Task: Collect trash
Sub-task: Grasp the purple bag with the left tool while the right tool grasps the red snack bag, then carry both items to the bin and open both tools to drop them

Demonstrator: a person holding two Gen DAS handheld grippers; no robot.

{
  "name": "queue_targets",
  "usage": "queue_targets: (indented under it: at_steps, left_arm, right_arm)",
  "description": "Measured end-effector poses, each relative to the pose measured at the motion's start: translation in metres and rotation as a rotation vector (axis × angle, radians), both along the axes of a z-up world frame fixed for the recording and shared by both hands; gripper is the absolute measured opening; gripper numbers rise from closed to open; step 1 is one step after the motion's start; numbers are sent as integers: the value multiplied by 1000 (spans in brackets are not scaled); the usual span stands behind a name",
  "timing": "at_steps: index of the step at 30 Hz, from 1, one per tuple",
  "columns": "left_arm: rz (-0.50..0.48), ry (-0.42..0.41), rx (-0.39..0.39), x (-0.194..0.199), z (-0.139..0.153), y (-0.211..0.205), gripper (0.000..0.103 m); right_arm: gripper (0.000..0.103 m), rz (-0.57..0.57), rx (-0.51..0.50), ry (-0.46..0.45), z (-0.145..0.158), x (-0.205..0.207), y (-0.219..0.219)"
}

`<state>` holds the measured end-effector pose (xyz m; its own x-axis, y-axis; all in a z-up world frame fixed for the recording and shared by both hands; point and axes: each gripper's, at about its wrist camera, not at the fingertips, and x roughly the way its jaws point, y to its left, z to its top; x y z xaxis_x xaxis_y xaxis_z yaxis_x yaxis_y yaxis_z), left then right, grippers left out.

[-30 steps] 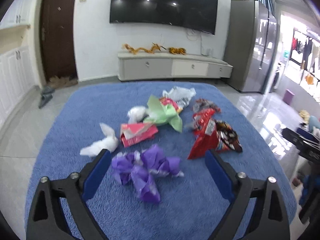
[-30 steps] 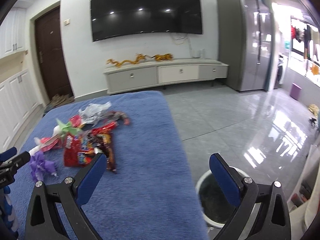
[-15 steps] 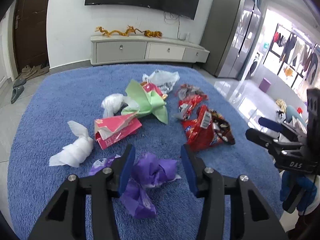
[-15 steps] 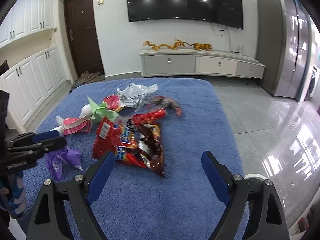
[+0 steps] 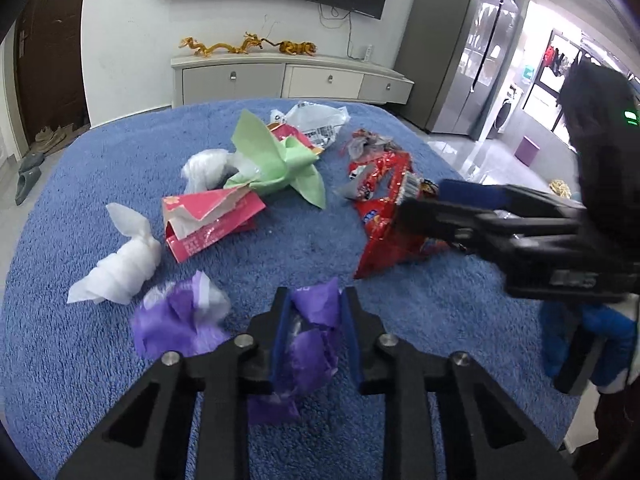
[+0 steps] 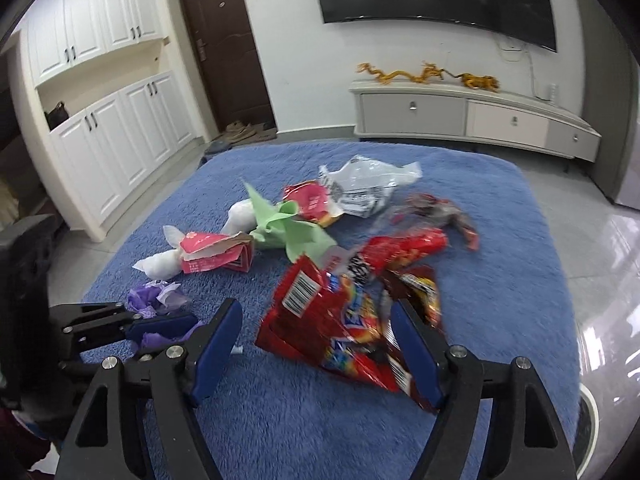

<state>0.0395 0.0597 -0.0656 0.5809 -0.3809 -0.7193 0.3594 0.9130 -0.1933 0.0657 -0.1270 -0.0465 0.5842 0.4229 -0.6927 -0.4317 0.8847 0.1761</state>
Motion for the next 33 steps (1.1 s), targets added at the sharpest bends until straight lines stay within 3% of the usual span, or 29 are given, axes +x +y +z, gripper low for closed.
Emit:
queue_targets:
  at_steps: [3,7,13,21,27,33]
  left_arm:
    - [-9,-13,3,-7,6,-1,20]
    - [0,-39,-5,-16,16,1,19]
    - [29,-63,-42,-23,36,7,19]
    - [4,-116,-71,-25,71,-12,19]
    - [-92,-142,-98,-11,92,-66,19]
    - [-229,-133,-125,11,104,-152,19]
  right_arm:
    - [38,16,14,62,-14,12,3]
    - [29,30,76,72,-12,8,-3]
    - [25,73,212,25,20,-18,-16]
    - [25,5,343,-67,63,-47,-66]
    - [25,-167,335,-131,74,-66,-134]
    - [25,-407,310,-117,58,-87,-225]
